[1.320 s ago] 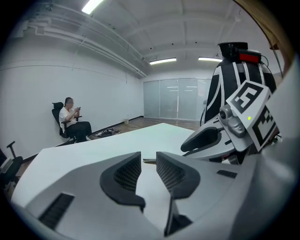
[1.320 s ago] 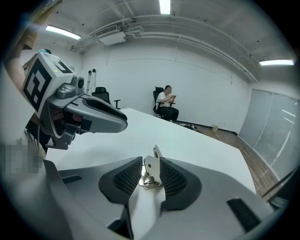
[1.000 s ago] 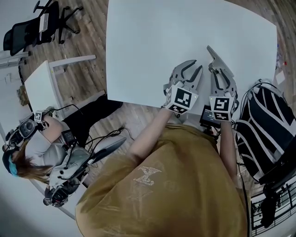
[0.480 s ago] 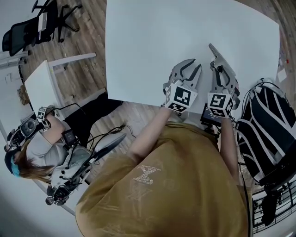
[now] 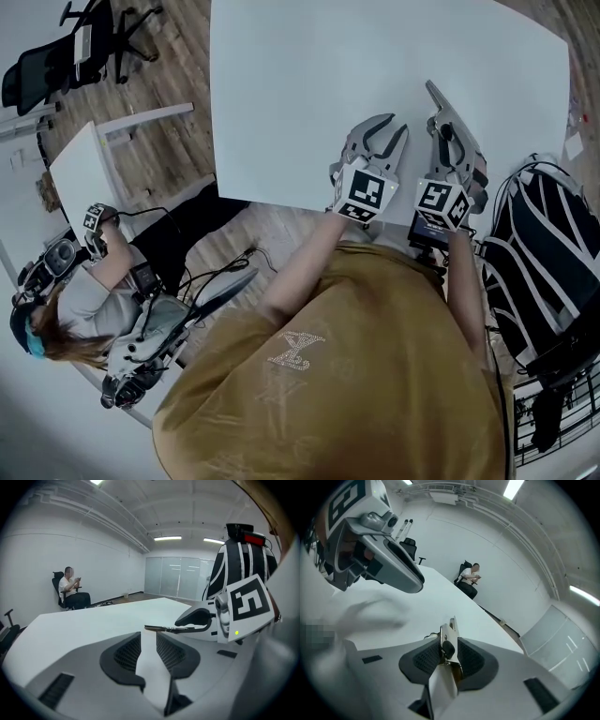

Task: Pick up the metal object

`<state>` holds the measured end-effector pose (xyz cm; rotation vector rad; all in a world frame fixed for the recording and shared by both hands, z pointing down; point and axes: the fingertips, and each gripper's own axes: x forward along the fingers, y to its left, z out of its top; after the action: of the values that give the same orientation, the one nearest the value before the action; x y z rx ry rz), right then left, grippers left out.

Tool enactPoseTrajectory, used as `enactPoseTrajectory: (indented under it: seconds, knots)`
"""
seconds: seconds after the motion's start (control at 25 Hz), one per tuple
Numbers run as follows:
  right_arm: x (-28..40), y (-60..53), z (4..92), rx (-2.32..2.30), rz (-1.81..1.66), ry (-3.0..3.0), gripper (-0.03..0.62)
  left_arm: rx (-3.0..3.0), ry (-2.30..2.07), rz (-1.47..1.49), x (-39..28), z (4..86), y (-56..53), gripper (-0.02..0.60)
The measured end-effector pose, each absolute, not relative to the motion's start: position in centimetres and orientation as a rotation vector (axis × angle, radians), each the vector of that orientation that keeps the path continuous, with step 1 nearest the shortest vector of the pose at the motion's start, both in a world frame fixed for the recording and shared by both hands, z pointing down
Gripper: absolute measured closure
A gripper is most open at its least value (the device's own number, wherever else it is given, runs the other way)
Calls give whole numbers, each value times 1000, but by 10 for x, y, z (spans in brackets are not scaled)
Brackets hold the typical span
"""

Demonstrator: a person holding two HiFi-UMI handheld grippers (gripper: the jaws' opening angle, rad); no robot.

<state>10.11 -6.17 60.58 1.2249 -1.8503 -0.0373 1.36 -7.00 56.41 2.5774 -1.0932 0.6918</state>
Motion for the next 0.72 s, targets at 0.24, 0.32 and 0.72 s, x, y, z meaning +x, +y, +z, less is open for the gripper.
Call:
enactPoseTrajectory:
  seconds: [0.24,0.32,0.72]
  knots:
    - [104,-65,609,1231,-84,-1804,497,2551,-1094,697,9,570,-71,492]
    - [104,-66,609,1224,-80,-1804,502,2548,-1097,708,9,572,-72,492]
    - [111,-66,603,1253,-26,-1819,516,2525,-1108,749,7,576,-73,492]
